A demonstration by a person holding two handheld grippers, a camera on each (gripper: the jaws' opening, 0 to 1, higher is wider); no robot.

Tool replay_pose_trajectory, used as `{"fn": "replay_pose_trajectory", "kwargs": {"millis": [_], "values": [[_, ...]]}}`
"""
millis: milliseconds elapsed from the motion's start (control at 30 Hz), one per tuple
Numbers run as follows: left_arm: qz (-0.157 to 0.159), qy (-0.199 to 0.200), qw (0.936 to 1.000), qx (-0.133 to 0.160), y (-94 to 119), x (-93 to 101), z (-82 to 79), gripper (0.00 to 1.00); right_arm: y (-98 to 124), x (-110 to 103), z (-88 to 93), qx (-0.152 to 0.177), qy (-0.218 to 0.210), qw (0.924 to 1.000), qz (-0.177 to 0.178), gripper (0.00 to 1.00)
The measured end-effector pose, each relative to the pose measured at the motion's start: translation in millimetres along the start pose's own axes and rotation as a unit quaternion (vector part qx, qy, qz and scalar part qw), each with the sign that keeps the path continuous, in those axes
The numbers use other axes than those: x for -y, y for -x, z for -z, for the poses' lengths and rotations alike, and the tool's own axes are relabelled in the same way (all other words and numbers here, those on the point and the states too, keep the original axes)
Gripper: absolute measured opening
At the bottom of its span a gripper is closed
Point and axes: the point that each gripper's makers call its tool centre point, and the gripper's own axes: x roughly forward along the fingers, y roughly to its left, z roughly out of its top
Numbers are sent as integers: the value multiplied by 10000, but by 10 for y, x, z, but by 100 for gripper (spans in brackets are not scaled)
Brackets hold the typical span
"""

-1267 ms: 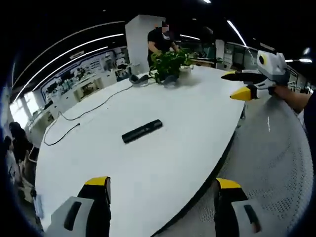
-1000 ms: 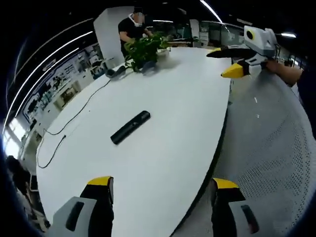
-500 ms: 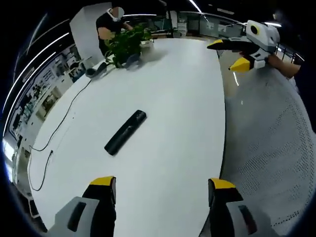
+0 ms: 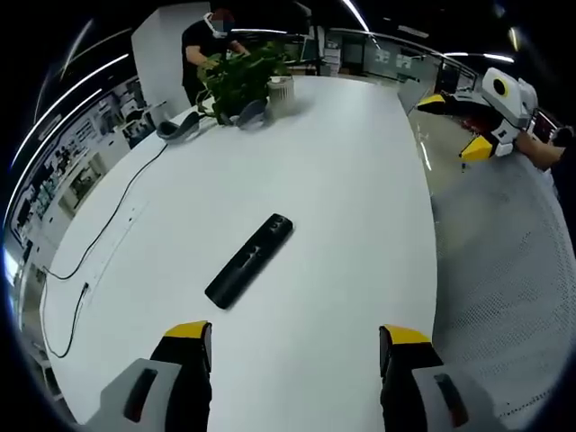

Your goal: Press the specified remote control buttons in sequence, fully releasing each button before pressing the next.

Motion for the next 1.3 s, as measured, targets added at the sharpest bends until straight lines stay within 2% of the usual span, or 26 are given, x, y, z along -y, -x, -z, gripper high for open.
{"fn": "replay_pose_trajectory", "kwargs": {"millis": [267,467,833,1000,1133,1300], "values": [[98,-158,9997,-130,-182,-134,-76,78,-5,-2,21,-62,7,10000,-3,58],[248,-39,9997,-79,-270,-206,-199,78,-4,23,42,-91,-44,9999,40,57],[228,-415,9981,-387,-482,-466,-288,76,-11,52,80,-172,-55,9998,98,56],[264,-526,9971,-477,-602,-553,-344,75,-19,43,109,-269,75,9996,101,56],[292,-488,9971,-498,-689,-613,-397,75,-34,41,190,-550,420,9975,149,56],[308,-701,9949,-661,-783,-660,-402,75,-17,108,207,-577,331,9974,281,53]]}}
